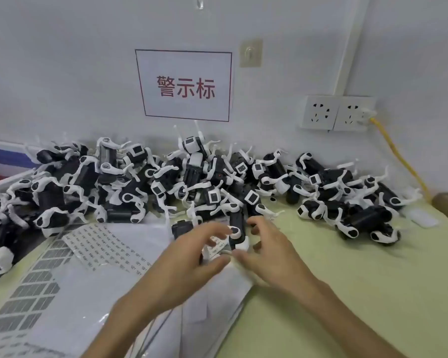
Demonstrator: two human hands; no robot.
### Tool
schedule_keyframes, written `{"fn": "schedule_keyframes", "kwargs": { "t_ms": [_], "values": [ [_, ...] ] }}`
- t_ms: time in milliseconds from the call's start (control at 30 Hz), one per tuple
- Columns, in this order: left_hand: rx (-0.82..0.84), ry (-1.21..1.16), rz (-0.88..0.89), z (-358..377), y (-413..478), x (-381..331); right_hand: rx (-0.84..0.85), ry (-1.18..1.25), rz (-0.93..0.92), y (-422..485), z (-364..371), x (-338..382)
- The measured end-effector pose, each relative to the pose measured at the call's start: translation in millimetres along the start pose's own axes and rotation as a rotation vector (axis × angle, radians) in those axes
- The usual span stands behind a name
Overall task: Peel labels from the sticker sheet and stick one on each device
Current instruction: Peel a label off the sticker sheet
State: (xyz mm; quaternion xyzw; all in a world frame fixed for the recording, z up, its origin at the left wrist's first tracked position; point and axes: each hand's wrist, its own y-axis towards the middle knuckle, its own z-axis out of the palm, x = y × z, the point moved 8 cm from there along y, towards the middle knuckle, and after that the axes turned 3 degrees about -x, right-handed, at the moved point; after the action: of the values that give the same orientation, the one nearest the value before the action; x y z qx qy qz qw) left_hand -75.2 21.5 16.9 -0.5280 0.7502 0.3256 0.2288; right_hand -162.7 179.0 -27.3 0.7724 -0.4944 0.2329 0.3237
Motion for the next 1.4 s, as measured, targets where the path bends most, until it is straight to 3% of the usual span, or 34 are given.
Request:
{"fn": "schedule_keyframes", "kwargs": {
  "t_ms": [67, 167, 300, 400, 467, 533, 667, 733, 833, 900, 1000, 1100, 1233, 1333, 1400],
  "values": [
    [-0.104, 0.18, -0.035, -1, 26, -3, -0.008, 0.02, 0.002, 5, 5, 4],
    [-0.103, 0.251, 0.022, 9, 48, -3, -0.153, 0.03, -0.078, 10, -5, 6],
    [-0.31, 0.051, 0.084, -12, 58, -9, -0.343, 0.008, -0.147, 22, -45, 21],
    [-0.577, -0.082, 0.103, -35, 47, -12, -0.361, 0.014, -0.185, 35, -67, 37],
    [-0.659, -0.059, 0.108, -44, 33, -12, -0.385, -0.015, -0.173, 42, -82, 43],
    [-0.582, 0.054, 0.093, -45, 24, -7, -0.431, -0.025, -0.144, 46, -100, 46],
    [-0.156, 0.437, -0.09, -18, 14, 21, -0.496, 0.005, -0.116, 41, -137, 54],
    [-0.084, 0.438, -0.128, -8, 11, 27, -0.467, -0.023, -0.115, 36, -144, 61],
    [-0.128, 0.04, -0.082, 3, 17, 8, -0.386, -0.013, -0.097, 30, -145, 70],
    [-0.068, -0.261, -0.078, 21, 30, -10, -0.354, 0.003, -0.086, 29, -143, 76],
    [-0.033, -0.442, -0.071, 47, 55, -36, -0.334, 0.022, -0.078, 25, -134, 87],
    [-0.188, -0.602, -0.07, 49, 76, -43, -0.315, 0.047, -0.085, 22, -134, 95],
    [-0.18, -0.883, -0.106, 53, 85, -25, -0.072, 0.468, -0.126, 17, -149, 98],
    [-0.131, -1.061, -0.086, 54, 86, -18, -0.012, 0.296, -0.263, 14, -161, 95],
    [-0.135, -1.121, -0.083, 50, 86, -14, 0.085, 0.19, -0.218, 16, -157, 86]
  ]
}}
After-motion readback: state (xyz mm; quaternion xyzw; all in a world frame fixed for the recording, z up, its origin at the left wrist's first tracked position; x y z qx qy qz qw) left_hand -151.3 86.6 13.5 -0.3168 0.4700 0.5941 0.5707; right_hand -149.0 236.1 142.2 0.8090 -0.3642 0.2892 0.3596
